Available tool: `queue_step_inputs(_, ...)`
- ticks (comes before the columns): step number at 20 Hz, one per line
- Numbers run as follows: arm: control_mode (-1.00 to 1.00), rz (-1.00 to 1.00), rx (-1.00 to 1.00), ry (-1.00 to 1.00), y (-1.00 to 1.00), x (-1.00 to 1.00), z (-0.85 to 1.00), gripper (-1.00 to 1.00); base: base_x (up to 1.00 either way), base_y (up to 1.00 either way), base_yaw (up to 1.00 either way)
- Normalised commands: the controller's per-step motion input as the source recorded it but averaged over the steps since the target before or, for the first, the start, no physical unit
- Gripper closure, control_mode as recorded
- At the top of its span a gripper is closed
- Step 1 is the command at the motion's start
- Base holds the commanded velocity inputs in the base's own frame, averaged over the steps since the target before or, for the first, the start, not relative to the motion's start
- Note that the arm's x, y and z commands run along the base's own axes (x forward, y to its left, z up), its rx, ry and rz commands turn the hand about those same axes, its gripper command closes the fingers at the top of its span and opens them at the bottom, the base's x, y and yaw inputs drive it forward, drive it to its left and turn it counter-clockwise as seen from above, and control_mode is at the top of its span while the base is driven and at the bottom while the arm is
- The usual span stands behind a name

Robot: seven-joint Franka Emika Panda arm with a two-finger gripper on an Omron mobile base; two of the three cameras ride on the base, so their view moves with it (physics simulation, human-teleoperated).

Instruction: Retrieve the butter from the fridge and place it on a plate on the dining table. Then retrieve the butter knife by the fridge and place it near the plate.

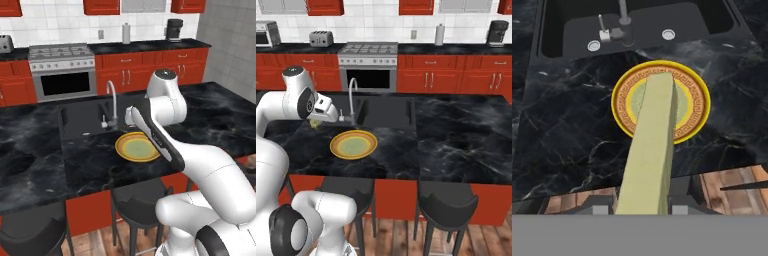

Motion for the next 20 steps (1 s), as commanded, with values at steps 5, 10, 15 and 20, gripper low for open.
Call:
queue_step_inputs(5,-1.00,0.02,0.02,0.05,-0.12,0.13,-0.09,1.00,0.03,-0.05,0.03)
queue_step_inputs(10,-1.00,-0.18,0.00,0.12,-0.09,0.87,-0.49,1.00,0.00,0.00,0.00)
queue_step_inputs(15,-1.00,-0.29,0.00,0.10,-0.03,0.82,-0.66,1.00,0.00,0.00,0.00)
queue_step_inputs(20,-1.00,-0.21,0.00,0.04,-0.25,0.54,-0.49,1.00,0.00,0.00,0.00)
